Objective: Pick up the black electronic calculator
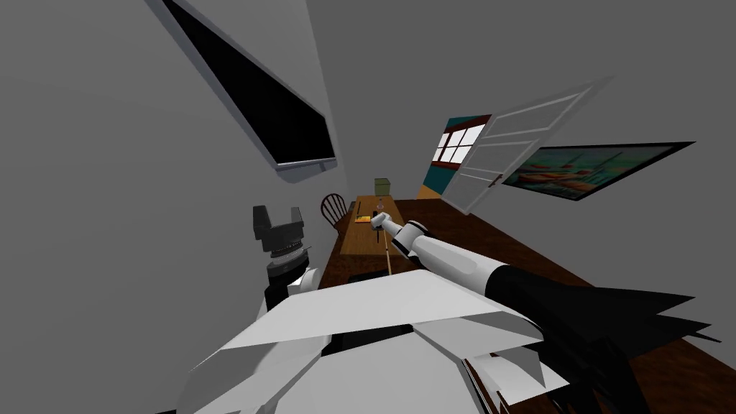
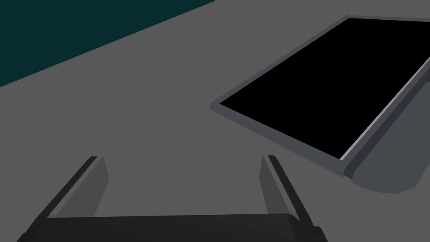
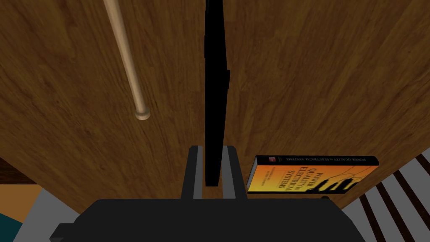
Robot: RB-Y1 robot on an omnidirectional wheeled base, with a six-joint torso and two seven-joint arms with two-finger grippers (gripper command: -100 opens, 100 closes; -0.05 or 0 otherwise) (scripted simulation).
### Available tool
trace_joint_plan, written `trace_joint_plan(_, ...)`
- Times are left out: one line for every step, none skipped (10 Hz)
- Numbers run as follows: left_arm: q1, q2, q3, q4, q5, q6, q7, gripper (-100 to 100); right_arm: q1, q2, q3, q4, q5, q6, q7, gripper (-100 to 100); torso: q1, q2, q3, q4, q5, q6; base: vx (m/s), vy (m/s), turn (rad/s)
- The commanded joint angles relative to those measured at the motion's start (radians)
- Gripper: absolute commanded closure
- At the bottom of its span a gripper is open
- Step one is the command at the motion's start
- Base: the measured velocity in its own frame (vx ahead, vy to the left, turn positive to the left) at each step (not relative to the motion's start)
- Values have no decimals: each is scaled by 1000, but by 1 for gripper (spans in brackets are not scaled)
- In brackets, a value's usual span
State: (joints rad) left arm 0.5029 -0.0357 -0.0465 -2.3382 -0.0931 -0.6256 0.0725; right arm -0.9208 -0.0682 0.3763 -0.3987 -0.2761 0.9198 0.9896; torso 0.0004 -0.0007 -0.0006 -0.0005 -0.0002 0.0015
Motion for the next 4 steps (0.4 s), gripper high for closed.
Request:
trace_joint_plan(0,0,0,0,0,0,0,0,-30,-5,-3,-2,-17,30,15,100,0,0,0,0,0,0,-45,14,-92)
trace_joint_plan(0,0,0,0,0,0,0,0,-30,-5,-3,-2,-17,30,15,100,1,2,1,1,0,0,-55,18,-60)
trace_joint_plan(0,0,0,0,0,0,0,0,-36,0,-4,20,-17,12,15,100,1,4,2,1,0,0,-21,7,-7)
trace_joint_plan(0,0,0,0,0,0,0,0,-36,0,-4,17,-17,16,16,0,1,2,2,1,0,0,0,0,0)
